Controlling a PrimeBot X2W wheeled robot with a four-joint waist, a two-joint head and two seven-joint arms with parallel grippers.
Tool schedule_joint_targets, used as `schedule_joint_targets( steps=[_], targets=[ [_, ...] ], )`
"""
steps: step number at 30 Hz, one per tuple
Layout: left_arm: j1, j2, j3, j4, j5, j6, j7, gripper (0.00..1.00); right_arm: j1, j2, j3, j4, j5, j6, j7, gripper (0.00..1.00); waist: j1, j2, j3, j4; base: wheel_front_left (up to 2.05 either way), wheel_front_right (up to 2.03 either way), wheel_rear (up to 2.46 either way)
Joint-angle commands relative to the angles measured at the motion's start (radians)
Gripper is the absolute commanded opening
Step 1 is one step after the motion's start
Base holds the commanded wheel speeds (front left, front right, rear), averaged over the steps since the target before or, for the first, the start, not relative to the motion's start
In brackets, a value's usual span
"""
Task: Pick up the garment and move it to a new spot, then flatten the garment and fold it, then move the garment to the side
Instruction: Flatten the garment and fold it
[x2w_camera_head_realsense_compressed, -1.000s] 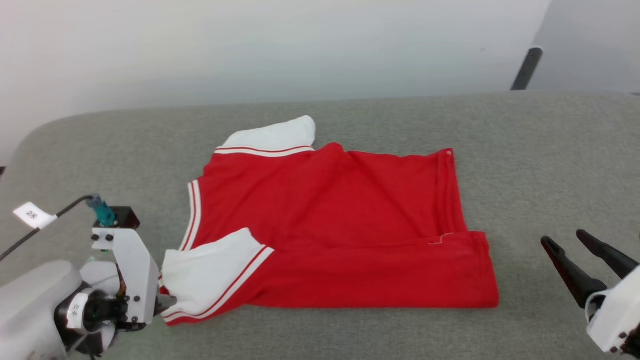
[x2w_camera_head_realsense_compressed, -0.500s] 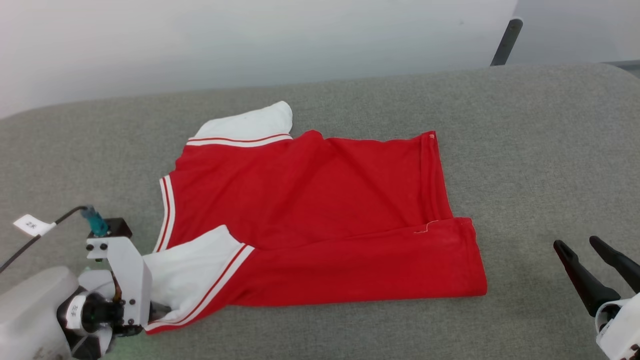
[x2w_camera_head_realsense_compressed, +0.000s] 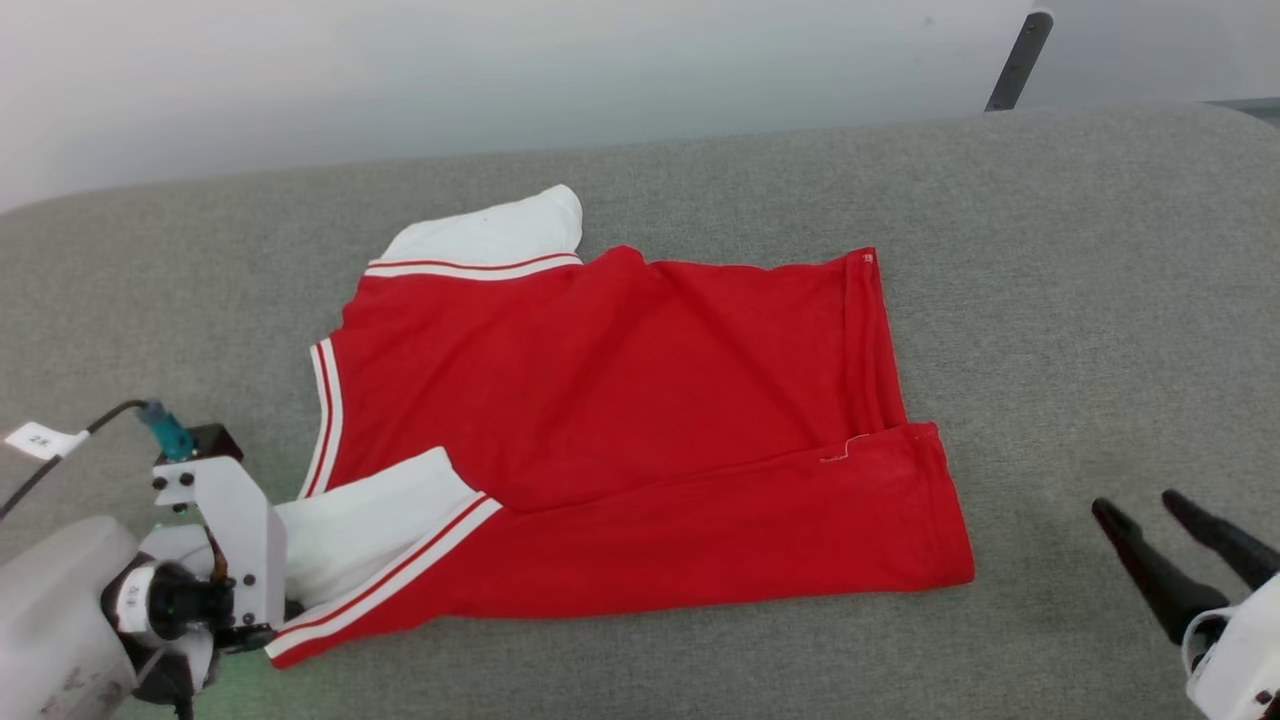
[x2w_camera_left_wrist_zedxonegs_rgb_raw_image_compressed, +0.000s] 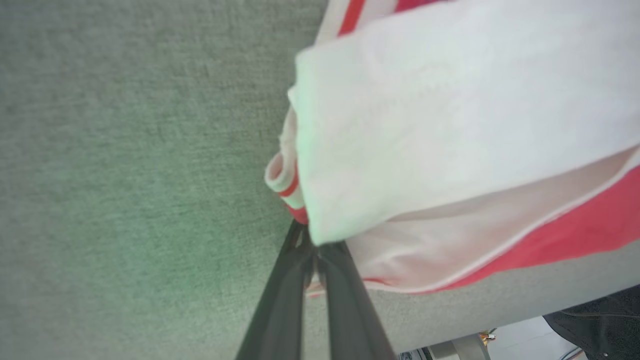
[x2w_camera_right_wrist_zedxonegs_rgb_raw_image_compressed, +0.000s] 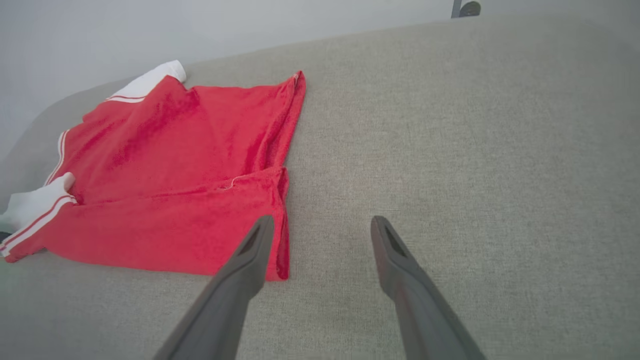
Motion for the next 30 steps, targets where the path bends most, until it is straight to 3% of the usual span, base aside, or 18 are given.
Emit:
schedule_joint_targets(
  steps=[1, 9, 25, 26, 27, 28, 30],
  targets=[
    [0.026, -0.02, -0.015, 0.005, 0.005, -0.01, -0.003, 0.0, -0.006, -0.003, 0.008, 0.004, 0.008, -0.001, 0.023, 1.0, 0.0, 0.0, 0.005, 0.003, 0.0, 0.0, 0.0],
    [-0.014, -0.043, -0.005, -0.008, 0.03, -0.016, -0.023, 0.0, -0.043, -0.014, 0.07, 0.044, 0.026, -0.001, 0.158, 1.0, 0.0, 0.0, 0.037, 0.035, 0.0, 0.0, 0.0],
    [-0.067, -0.109, 0.012, -0.007, 0.046, -0.028, -0.055, 0.0, -0.22, -0.014, 0.225, 0.308, 0.019, -0.001, 0.244, 1.0, 0.0, 0.0, 0.107, 0.1, 0.0, 0.0, 0.0],
    [-0.066, -0.111, 0.012, -0.005, 0.046, -0.031, -0.057, 0.0, -0.228, -0.014, 0.236, 0.329, 0.022, -0.001, 0.248, 0.42, 0.0, 0.0, 0.109, 0.102, 0.0, 0.0, 0.0],
    [-0.066, -0.113, 0.013, -0.003, 0.045, -0.032, -0.059, 0.0, -0.235, -0.015, 0.247, 0.348, 0.026, -0.001, 0.253, 0.09, 0.0, 0.0, 0.111, 0.104, 0.0, 0.0, 0.0],
    [-0.064, -0.114, 0.015, 0.0, 0.043, -0.035, -0.06, 0.0, -0.241, -0.016, 0.255, 0.369, 0.029, -0.001, 0.259, 0.0, 0.0, 0.0, 0.112, 0.106, 0.0, 0.0, 0.0],
    [-0.062, -0.115, 0.016, 0.003, 0.044, -0.036, -0.062, 0.0, -0.246, -0.017, 0.262, 0.385, 0.033, -0.001, 0.262, 0.0, 0.0, 0.0, 0.114, 0.108, 0.0, 0.0, 0.0]
  ],
)
